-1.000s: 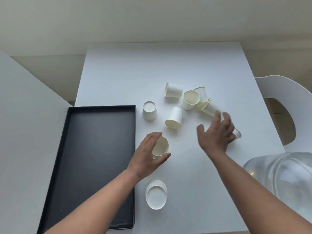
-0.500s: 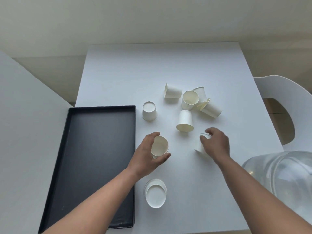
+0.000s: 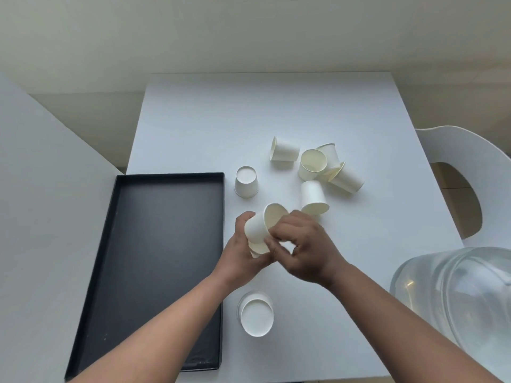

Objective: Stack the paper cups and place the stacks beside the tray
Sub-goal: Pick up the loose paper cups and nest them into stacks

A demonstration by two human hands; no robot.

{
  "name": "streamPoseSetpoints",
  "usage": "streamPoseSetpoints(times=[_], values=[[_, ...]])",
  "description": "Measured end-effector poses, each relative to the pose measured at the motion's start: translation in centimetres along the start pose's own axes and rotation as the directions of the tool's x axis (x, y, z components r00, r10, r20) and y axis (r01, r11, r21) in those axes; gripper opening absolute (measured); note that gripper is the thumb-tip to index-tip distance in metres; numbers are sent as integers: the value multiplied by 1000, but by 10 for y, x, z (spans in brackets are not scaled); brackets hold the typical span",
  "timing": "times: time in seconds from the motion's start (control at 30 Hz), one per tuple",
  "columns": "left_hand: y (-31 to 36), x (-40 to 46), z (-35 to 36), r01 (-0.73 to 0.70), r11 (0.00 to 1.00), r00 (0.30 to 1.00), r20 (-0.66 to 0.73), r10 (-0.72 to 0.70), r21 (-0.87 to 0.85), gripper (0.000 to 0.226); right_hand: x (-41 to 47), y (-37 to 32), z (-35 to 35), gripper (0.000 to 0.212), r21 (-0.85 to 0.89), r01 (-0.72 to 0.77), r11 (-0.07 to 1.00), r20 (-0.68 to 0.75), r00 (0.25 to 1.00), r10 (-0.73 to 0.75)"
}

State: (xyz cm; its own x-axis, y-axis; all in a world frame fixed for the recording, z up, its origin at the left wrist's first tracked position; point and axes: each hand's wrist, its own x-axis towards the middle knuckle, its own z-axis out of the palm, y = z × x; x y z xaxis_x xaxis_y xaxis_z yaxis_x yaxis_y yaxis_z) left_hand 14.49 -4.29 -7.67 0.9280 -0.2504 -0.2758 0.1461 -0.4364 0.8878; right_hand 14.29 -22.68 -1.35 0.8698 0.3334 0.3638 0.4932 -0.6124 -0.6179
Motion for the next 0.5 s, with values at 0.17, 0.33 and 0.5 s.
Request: streamPoseSetpoints(times=[0.17,0.33,0.5], values=[[-2,-8,-4,-49,998,995,-88,45,-44,80,-1,2,1,20,-205,126,971,168,981,-92],[-2,-7,-1,-132,991,989,-62,133,30,70,0,-4,5,27,-332,131,934,289,957,-31],[5,-4,1,-122,992,992,-36,122,13,54,-7,-4,18,40,-352,126,927,316,949,-9]])
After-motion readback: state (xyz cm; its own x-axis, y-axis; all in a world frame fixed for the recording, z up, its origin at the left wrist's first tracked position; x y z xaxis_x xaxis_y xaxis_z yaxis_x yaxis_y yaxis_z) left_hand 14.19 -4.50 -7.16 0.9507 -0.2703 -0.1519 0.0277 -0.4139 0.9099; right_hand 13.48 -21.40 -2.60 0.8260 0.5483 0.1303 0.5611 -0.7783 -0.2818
